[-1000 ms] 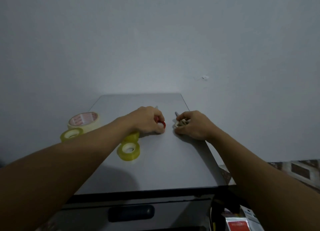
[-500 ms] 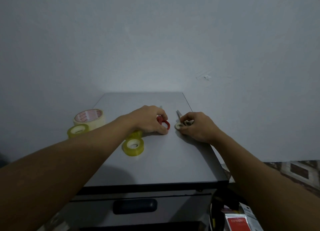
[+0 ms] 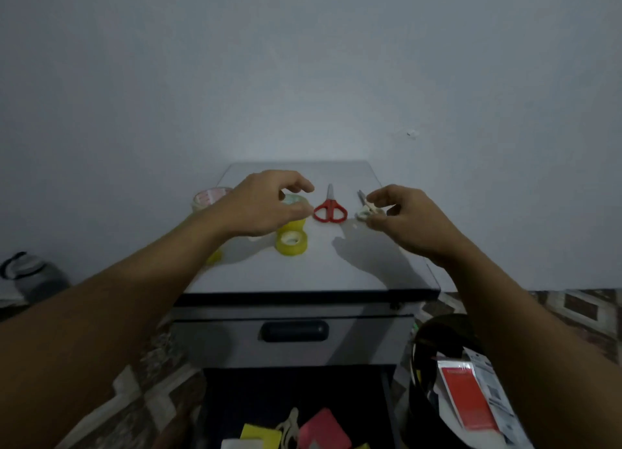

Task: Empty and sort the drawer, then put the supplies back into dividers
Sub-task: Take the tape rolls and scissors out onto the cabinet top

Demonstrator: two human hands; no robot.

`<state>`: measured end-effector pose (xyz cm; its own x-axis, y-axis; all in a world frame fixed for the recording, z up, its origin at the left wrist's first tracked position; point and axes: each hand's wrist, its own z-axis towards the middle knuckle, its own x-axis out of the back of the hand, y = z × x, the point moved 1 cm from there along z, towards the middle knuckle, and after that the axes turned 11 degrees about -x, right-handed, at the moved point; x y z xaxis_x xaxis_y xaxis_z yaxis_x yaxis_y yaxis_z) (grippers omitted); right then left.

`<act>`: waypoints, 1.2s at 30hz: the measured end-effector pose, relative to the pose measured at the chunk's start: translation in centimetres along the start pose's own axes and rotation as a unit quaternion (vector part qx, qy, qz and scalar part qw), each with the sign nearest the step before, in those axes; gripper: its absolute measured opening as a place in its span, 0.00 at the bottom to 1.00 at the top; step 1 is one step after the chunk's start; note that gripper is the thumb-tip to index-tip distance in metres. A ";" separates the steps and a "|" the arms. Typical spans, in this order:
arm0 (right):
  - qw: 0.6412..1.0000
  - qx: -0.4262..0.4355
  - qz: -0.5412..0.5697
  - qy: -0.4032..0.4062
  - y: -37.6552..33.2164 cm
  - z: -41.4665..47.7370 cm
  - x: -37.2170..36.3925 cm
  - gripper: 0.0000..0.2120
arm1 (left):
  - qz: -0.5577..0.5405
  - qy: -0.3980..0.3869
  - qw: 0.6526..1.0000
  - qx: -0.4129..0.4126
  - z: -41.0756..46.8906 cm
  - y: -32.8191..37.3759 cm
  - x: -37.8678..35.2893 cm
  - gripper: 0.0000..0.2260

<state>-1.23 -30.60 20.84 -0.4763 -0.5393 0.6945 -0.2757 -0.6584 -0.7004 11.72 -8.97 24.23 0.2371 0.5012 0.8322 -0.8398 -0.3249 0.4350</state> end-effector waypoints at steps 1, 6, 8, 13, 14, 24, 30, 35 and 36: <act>1.000 0.000 0.008 0.001 -0.3 -1.2 -0.1 0.19 | -0.003 0.009 1.000 -0.002 -1.4 0.4 0.3 0.14; 0.999 -0.005 0.042 0.017 -1.2 -7.7 -1.1 0.17 | -0.054 0.059 0.997 0.008 -8.2 2.3 0.2 0.13; 0.997 -0.007 0.069 0.018 -0.9 -10.3 -2.1 0.16 | -0.089 0.079 0.993 0.019 -10.7 2.3 -0.9 0.12; 0.995 -0.019 0.097 0.000 1.0 -15.7 -6.3 0.12 | -0.160 0.112 0.980 0.046 -17.0 1.5 -5.2 0.09; 0.995 -0.025 0.092 -0.014 1.5 -16.6 -7.4 0.12 | -0.169 0.105 0.978 0.057 -18.2 1.2 -6.3 0.09; 0.972 -0.158 0.055 -0.167 9.9 -21.2 -18.4 0.14 | -0.171 -0.083 0.960 0.205 -24.7 -4.5 -18.6 0.15; 0.940 -0.280 0.037 -0.194 13.4 -24.9 -23.0 0.16 | -0.153 -0.157 0.946 0.239 -25.1 -7.5 -24.0 0.19; 0.945 -0.253 -0.011 -0.208 15.1 -26.0 -24.6 0.15 | -0.070 -0.199 0.952 0.222 -24.9 -9.0 -26.7 0.19; 0.946 -0.243 -0.033 -0.210 15.4 -26.0 -24.8 0.15 | -0.065 -0.204 0.952 0.219 -24.8 -9.3 -27.2 0.19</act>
<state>-15.42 -13.71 -11.48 -0.0984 -0.7340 0.6720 -0.6928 -0.4342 -0.5758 0.97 0.35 -11.01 0.5699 0.2348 0.7874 -0.5282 -0.6293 0.5700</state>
